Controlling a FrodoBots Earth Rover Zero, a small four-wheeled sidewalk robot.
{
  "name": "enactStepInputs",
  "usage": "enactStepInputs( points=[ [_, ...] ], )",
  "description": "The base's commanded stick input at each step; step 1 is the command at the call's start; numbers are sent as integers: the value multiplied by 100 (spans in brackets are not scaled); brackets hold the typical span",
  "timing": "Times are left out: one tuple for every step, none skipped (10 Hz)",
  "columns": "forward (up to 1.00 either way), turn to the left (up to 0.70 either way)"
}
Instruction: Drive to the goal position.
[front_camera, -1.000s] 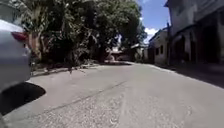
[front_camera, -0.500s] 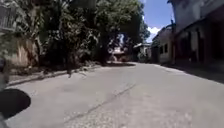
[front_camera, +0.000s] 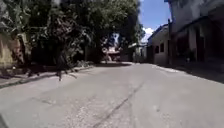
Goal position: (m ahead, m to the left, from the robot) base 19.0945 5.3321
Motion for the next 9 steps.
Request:
enactStepInputs(
  points=[
    [100, 0],
    [100, 0],
    [100, 0],
    [100, 0],
    [100, 0],
    [100, 0],
    [100, 0],
    [100, 0],
    [100, 0]
  ],
)
